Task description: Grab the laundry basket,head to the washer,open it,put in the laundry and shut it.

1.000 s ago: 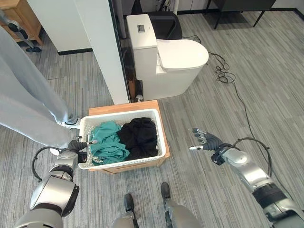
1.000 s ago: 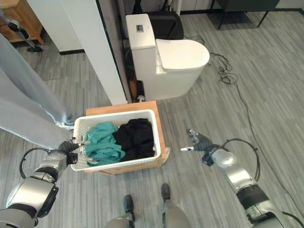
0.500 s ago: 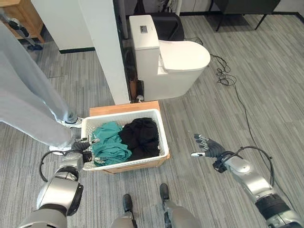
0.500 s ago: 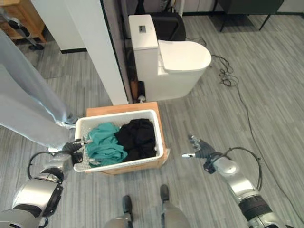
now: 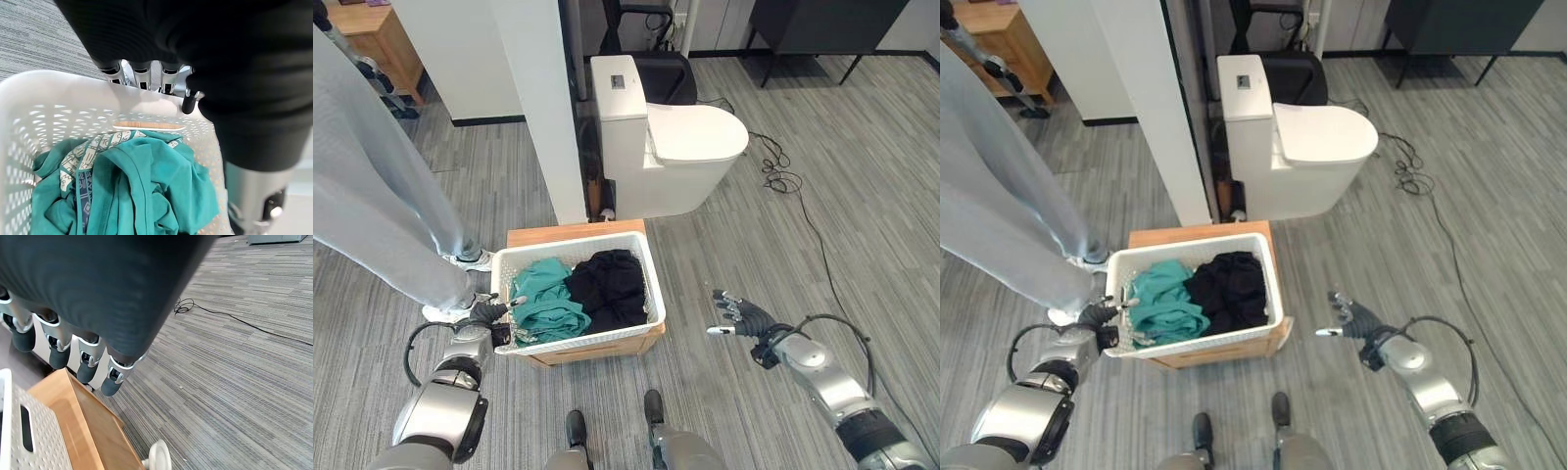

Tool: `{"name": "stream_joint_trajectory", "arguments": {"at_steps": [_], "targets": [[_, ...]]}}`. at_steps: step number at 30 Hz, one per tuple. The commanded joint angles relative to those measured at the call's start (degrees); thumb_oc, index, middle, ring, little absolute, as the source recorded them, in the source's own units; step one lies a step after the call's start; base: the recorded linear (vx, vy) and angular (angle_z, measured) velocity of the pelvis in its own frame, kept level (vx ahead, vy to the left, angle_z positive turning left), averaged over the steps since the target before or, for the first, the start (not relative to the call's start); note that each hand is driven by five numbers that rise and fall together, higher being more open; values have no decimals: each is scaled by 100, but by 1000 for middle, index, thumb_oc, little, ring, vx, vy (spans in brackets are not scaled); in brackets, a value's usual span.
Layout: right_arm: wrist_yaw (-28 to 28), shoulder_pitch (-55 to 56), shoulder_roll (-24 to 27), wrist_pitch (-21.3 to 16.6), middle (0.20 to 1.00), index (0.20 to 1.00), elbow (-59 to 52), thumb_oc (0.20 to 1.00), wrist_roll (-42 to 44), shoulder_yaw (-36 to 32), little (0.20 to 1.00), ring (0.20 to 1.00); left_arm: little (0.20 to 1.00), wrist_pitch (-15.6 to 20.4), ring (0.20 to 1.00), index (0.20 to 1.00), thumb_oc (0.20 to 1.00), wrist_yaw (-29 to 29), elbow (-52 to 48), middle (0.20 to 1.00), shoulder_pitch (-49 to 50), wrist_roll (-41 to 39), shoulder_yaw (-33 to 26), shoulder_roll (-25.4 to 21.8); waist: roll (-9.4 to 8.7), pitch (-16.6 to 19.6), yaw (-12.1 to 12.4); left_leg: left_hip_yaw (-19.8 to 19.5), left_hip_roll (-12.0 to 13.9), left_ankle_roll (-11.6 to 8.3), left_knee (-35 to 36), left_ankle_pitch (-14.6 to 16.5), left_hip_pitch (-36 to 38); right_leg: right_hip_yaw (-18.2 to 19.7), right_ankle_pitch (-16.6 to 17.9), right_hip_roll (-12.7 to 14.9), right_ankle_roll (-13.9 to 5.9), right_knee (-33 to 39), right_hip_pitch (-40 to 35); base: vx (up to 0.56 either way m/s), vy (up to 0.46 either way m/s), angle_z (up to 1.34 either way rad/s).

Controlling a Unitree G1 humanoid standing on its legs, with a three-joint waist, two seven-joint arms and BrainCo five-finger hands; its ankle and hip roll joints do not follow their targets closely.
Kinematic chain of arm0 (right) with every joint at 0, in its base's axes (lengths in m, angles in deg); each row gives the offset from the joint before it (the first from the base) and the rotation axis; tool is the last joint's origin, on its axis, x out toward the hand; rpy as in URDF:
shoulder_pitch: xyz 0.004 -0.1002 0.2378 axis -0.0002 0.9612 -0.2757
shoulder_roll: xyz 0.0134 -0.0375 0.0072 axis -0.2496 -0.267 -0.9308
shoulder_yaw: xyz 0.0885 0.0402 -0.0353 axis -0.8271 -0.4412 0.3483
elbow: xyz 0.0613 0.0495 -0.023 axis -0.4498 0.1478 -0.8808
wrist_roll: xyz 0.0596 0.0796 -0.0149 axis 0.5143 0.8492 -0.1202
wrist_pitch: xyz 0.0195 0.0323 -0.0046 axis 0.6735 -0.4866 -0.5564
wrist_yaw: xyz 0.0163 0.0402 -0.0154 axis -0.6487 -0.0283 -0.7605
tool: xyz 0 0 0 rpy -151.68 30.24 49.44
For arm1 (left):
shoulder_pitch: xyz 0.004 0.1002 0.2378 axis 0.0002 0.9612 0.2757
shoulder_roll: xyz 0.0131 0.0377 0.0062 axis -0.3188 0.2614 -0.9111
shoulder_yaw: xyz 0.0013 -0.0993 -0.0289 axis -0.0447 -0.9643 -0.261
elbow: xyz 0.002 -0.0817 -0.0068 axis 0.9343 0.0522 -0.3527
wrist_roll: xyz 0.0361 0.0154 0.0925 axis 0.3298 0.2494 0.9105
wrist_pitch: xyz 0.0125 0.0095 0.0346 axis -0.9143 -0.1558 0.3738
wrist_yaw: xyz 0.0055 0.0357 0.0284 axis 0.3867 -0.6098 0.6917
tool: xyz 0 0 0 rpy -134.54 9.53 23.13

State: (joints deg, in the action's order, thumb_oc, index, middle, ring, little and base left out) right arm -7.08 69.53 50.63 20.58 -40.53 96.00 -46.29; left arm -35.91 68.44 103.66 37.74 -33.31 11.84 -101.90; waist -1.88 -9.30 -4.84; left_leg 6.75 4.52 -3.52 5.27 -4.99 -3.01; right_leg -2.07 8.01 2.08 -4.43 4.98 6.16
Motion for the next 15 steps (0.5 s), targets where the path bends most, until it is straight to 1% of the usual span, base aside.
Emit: {"name": "stream_joint_trajectory", "arguments": {"at_steps": [1, 4, 10, 15], "targets": [[12, 94, -206, -353, 1000, 1000, 49, 1000, -52, -198, 1000, 1000, 1000, 478, 1000, 1000, 1000, -108, -77, 1000, -263, 20, -40, 16, -107, 151, 135, -177, -85, -2, -27, 493, 301, 102, -378, 293, -525, 2, -210, 0, 0, 0], [35, 199, -217, -379, 1000, 1000, 88, 1000, -70, -249, 1000, 1000, 1000, 525, 1000, 1000, 1000, -136, -189, 1000, -203, 138, -12, 27, -101, 175, 133, -175, -86, -5, -27, 499, 323, 90, -396, 295, -525, 2, -245, 0, 0, 0], [30, 240, -230, -389, 1000, 1000, 190, 1000, -48, -275, 1000, 1000, 1000, 536, 1000, 1000, 1000, -156, -199, 1000, -183, 116, -11, 56, -75, 201, 126, -188, -83, -16, -27, 499, 345, 75, -407, 301, -525, 2, -283, 0, 0, 0], [34, 90, -147, -356, 1000, 1000, 221, 1000, -39, -225, 1000, 1000, 1000, 397, 1000, 1000, 1000, -24, 145, 1000, -273, 222, 59, 63, -75, 146, 77, -143, -58, -27, -27, 463, 257, 84, -363, 284, -527, 2, -170, -14, 1, -1]]}}
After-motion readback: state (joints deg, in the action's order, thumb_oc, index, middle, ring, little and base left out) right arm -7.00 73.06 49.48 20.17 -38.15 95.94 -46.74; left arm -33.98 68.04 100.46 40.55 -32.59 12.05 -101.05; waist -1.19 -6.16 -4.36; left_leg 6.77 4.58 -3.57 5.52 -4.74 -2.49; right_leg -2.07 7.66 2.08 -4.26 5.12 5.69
